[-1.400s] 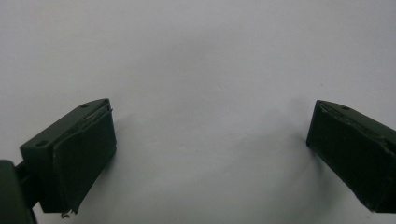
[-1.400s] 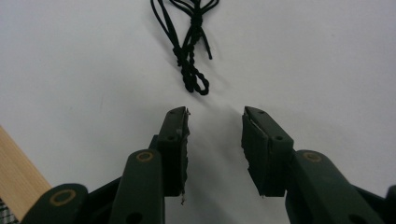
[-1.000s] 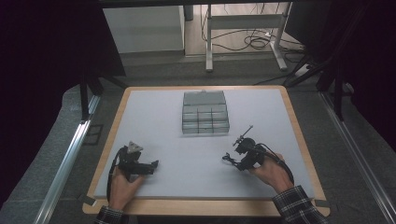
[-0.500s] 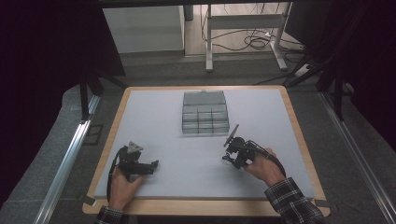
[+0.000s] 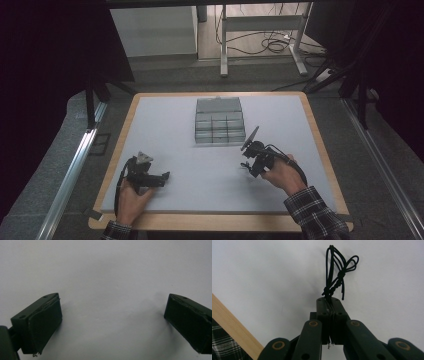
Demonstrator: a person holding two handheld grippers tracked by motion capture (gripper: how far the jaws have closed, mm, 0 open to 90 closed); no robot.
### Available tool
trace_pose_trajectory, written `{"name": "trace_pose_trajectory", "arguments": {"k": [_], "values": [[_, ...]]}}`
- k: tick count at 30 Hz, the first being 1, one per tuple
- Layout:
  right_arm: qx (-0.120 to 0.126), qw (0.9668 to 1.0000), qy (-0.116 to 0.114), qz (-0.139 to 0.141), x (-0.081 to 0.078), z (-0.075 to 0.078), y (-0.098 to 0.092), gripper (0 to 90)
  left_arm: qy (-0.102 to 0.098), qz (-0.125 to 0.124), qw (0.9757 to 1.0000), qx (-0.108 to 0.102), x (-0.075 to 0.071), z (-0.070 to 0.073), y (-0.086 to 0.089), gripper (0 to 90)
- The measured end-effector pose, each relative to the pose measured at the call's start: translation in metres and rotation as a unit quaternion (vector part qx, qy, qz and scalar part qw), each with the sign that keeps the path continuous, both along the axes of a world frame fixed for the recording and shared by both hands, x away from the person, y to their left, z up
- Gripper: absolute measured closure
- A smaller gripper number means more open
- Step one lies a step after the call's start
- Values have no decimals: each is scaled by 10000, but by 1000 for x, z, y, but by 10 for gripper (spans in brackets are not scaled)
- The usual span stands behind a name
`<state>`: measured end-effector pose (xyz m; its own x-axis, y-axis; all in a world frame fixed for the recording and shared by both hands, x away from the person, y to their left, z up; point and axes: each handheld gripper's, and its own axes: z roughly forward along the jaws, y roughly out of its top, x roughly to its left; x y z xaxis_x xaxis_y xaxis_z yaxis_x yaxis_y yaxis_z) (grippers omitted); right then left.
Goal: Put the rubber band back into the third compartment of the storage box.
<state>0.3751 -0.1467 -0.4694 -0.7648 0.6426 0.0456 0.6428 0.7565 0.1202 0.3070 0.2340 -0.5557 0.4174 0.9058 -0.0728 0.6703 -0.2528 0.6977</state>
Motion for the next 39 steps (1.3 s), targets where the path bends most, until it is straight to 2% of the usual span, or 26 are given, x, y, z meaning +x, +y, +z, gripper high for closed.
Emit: {"name": "trace_pose_trajectory", "arguments": {"k": [15, 21, 25, 39], "values": [[85, 9993, 78, -368, 17, 25, -2, 861, 1, 0, 10000, -1, 0, 0, 0, 14], [110, 9990, 73, -425, 22, 31, 1, 861, 1, 1, 10000, -2, 0, 0, 0, 14], [214, 9978, 118, -611, 27, 36, 4, 861, -2, -7, 10000, 6, 0, 0, 0, 14], [345, 9958, 37, -845, 44, 53, 13, 861, -13, -6, 10000, 1, 0, 0, 0, 13]]}}
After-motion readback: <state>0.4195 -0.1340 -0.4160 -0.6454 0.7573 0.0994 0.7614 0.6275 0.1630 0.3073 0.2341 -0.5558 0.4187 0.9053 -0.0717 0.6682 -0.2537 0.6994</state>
